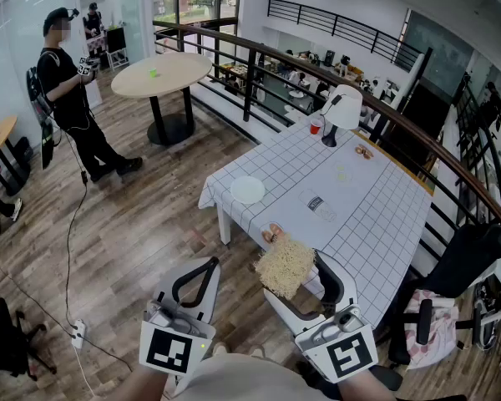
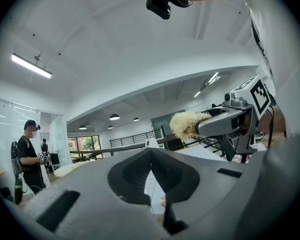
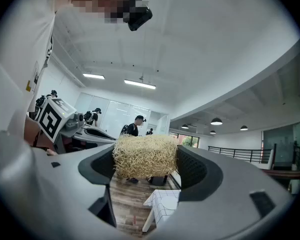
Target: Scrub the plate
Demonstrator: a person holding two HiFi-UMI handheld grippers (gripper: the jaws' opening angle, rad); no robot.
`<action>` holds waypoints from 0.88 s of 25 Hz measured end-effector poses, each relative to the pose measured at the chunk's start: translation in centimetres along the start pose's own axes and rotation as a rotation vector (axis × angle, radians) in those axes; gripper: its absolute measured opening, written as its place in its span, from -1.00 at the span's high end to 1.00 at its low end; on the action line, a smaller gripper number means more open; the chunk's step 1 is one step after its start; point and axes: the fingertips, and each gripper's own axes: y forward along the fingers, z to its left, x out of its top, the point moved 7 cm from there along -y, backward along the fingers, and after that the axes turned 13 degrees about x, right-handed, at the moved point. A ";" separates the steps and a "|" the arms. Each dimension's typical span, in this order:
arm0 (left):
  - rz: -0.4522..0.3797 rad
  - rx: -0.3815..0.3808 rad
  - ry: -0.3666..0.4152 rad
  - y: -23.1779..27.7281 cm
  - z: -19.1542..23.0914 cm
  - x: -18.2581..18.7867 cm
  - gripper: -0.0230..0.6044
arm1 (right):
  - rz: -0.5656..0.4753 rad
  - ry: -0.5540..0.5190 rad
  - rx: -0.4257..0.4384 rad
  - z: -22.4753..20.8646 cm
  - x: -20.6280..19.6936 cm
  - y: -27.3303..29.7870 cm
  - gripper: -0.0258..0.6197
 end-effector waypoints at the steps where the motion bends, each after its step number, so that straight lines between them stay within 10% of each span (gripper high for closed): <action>1: -0.001 0.000 -0.002 0.1 0.0 0.0 0.89 | -0.003 0.000 -0.001 -0.1 0.0 0.0 -0.22; 22: 0.047 -0.053 0.014 2.4 -5.0 -0.2 0.89 | -0.002 -0.019 -0.021 -3.5 -2.0 -3.9 -0.22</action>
